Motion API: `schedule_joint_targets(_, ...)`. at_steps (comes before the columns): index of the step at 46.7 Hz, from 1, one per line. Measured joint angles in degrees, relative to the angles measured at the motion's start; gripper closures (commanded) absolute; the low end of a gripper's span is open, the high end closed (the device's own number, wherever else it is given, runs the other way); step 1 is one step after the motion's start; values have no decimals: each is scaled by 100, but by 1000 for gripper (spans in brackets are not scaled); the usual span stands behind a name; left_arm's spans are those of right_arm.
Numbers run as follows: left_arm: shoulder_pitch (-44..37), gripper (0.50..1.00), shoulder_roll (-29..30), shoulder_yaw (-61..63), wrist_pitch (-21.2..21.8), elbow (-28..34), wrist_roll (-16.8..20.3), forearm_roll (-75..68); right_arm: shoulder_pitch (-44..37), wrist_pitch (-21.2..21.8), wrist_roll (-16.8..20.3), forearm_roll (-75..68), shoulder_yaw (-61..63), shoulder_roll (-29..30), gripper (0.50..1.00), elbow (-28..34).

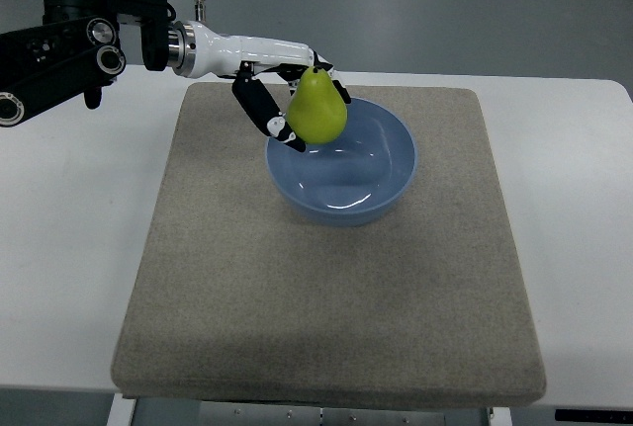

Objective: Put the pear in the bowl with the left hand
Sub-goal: 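Carry the pear over the light blue bowl and lower it inside, then open the left hand fingers to release the pear in the bowl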

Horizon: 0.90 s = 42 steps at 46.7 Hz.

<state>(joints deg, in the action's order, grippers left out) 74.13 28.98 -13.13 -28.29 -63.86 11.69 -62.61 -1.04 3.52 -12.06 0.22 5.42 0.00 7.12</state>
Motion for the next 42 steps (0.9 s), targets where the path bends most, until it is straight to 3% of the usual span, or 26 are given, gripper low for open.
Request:
schedule_joint_targets(18,-379,1000,-393,55,542,70,-11,-384,1,0,-5,1,1,0,574,0)
schedule_joint_targets(20,-395,792,-393,55,545,75,-15,-384,1,0,-4,1,0,0,574,0)
schedule_joint_targets(22,-398,639,-399,55,550,79,-17,-384,-1,0,-5,1,1,0,574,0)
schedule_joint_targets(24,-399,543,-401,37,554,94,-29,-360,-1,0,-5,1,0,0,574,0)
schedule_joint_targets(25,-399,519,-401,19,557,99,-40,-325,-1,0,-4,1,1,0,574,0)
schedule_joint_targets(42,-408,506,-397,-35,567,102,-88,-159,2,0,-4,4,1,0,574,0)
